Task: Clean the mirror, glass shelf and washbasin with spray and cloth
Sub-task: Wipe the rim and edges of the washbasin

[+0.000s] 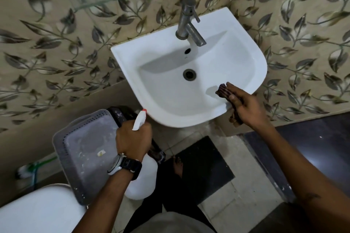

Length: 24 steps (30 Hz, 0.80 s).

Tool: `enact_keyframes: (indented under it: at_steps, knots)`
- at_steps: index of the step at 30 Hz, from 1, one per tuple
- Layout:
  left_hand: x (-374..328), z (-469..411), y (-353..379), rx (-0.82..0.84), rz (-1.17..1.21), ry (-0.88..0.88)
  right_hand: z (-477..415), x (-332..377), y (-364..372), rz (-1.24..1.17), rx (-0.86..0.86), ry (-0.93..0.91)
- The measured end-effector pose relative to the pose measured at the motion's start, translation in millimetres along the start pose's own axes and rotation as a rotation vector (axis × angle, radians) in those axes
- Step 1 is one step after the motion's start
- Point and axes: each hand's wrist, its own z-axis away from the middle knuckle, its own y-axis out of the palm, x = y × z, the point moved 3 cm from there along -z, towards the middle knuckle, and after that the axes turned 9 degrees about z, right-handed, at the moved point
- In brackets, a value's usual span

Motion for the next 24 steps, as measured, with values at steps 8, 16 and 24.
enact_keyframes:
  at_steps: [8, 16, 24]
  knots:
    - [-5.7, -19.8, -11.1, 0.012, 0.13, 0.044, -8.5, -10.9, -5.7, 0.272, -0.049, -0.143]
    - [-29.3, -16.1, -1.6, 0.081, 0.232, -0.037, -114.7, -35.8, -93.5, 0.451, -0.379, -0.161]
    - [-63.1, -35.7, 32.1, 0.18, 0.413, 0.008, -214.1, -38.6, -66.4, 0.667, -0.428, -0.129]
